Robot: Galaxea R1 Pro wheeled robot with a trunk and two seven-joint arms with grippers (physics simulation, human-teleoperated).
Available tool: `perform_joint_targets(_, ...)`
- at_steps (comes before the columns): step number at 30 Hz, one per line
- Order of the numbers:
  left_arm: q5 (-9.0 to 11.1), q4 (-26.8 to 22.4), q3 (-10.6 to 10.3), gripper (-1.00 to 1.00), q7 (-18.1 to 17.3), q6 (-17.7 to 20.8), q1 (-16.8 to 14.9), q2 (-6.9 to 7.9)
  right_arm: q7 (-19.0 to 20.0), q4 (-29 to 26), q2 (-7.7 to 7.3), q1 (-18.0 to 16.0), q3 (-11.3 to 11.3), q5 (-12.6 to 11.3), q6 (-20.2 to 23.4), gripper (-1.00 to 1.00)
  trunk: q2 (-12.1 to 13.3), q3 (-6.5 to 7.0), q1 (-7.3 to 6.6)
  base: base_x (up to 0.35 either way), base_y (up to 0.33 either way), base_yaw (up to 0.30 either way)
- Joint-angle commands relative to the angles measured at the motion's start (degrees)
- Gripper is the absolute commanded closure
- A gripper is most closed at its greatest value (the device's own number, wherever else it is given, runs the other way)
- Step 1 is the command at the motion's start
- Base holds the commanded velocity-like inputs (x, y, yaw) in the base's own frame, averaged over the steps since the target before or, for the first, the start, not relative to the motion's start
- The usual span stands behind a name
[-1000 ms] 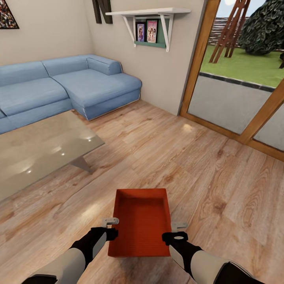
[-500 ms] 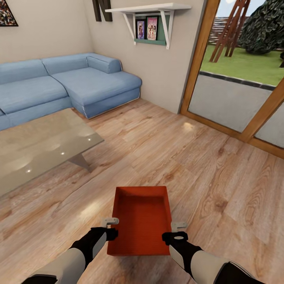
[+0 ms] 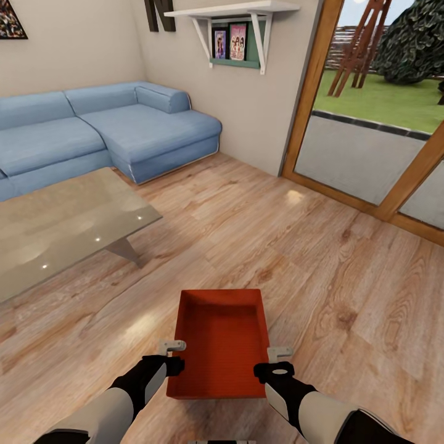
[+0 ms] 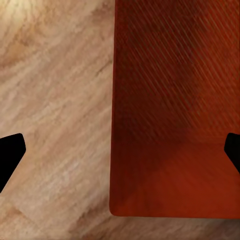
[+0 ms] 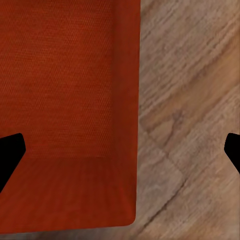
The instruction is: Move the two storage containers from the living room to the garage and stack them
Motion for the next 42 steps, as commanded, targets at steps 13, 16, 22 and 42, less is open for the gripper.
perform_joint_targets(13,0.6,-0.3,-0.1,-1.0,1.1,0.3,0.0,-0.02,-0.2,0.0,-0.03,0.0,0.5,-0.5,0.0,-1.0,-0.8,-0.4,0.44,0.023,0.004,0.0)
perform_joint_targets(16,0.6,-0.4,-0.1,-1.0,1.2,0.3,0.0,-0.07,-0.2,0.0,-0.03,0.0,0.5,-0.5,0.0,-1.0,-0.8,-0.4,0.44,0.246,0.055,0.0)
perform_joint_targets(22,0.7,-0.5,-0.1,-1.0,1.2,0.3,0.0,-0.04,-0.2,0.0,-0.03,0.0,0.5,-0.5,0.0,-1.0,-0.8,-0.4,0.44,0.082,0.014,0.0)
perform_joint_targets(42,0.6,-0.2,-0.1,-1.0,1.3,0.3,0.0,-0.09,-0.2,0.0,-0.03,0.0,0.5,-0.5,0.0,-1.0,-0.8,-0.4,0.44,0.002,0.0,0.0)
